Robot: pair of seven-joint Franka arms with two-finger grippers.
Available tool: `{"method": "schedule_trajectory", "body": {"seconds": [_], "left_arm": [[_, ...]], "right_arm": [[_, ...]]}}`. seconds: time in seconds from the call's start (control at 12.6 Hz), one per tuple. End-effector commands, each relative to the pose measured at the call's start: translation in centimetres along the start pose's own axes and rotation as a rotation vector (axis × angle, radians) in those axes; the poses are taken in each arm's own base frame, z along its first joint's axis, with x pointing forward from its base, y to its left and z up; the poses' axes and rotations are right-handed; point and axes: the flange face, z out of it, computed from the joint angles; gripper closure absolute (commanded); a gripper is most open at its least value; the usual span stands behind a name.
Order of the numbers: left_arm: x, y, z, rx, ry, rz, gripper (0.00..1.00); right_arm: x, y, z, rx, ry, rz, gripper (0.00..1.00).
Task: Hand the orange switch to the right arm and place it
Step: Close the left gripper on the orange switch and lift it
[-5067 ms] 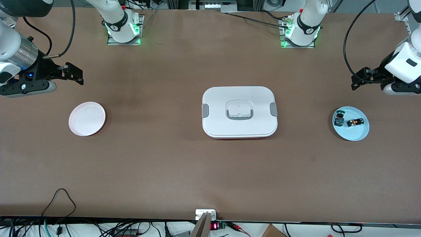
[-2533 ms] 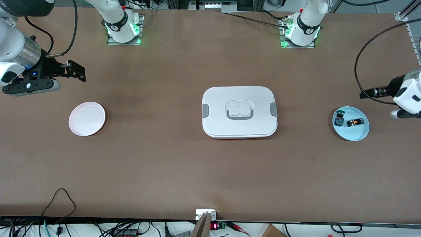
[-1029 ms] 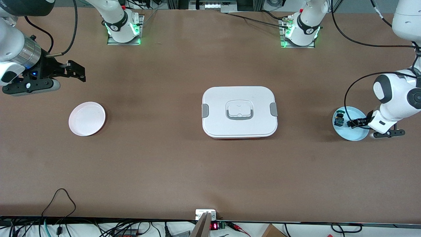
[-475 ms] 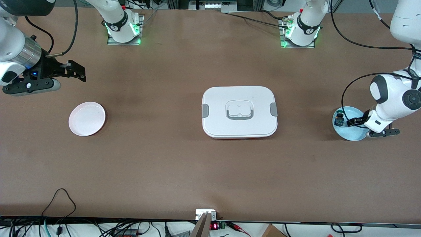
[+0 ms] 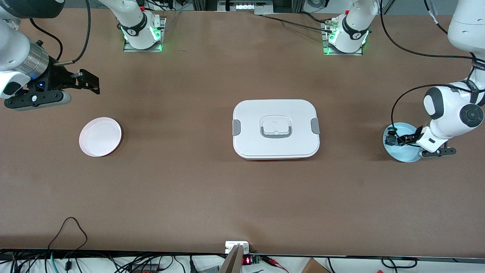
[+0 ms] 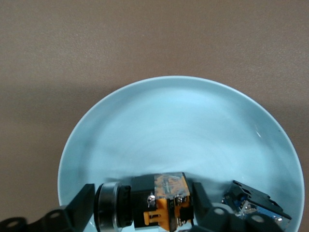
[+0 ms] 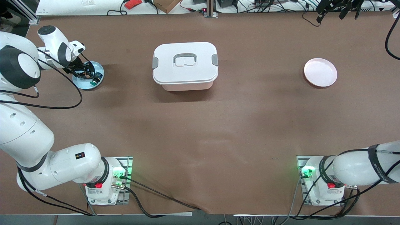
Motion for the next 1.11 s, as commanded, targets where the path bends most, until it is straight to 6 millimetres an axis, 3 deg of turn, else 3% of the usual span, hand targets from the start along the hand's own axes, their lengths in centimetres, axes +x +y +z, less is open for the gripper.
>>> {"method": "schedule_trajectory", "body": {"seconds": [0.0, 0.24, 0.4, 0.55, 0.71, 0.95, 1.03], "left_arm": [[-0.2, -0.1, -0.3, 0.003, 0.007, 0.003, 0.43], [0.0, -0.3, -1.5, 0.006, -0.014, 0.007, 0.54], [1.0, -0.3, -5.2, 0.015, -0.068, 0.012, 0.56], [2.6, 1.5, -9.9, 0.010, -0.133, 0.044, 0.56], [2.9, 4.6, -15.3, 0.003, -0.234, 0.090, 0.63], [3.0, 8.7, -25.8, -0.056, -0.379, 0.136, 0.67], [2.7, 9.1, -27.6, -0.096, -0.406, 0.131, 0.68]], "right_arm": [[-0.1, -0.3, -0.6, 0.009, 0.013, 0.002, 0.00], [-0.1, -0.4, -0.6, 0.008, 0.015, -0.003, 0.00], [-0.1, -0.3, -0.6, 0.007, 0.015, -0.001, 0.00], [-0.1, -0.4, -0.7, 0.007, 0.018, -0.003, 0.00], [0.0, -0.3, -0.6, 0.007, 0.016, -0.001, 0.00], [0.0, -0.2, -0.6, 0.005, 0.016, 0.002, 0.00], [-0.1, -0.1, -0.6, 0.005, 0.016, 0.004, 0.00]]}}
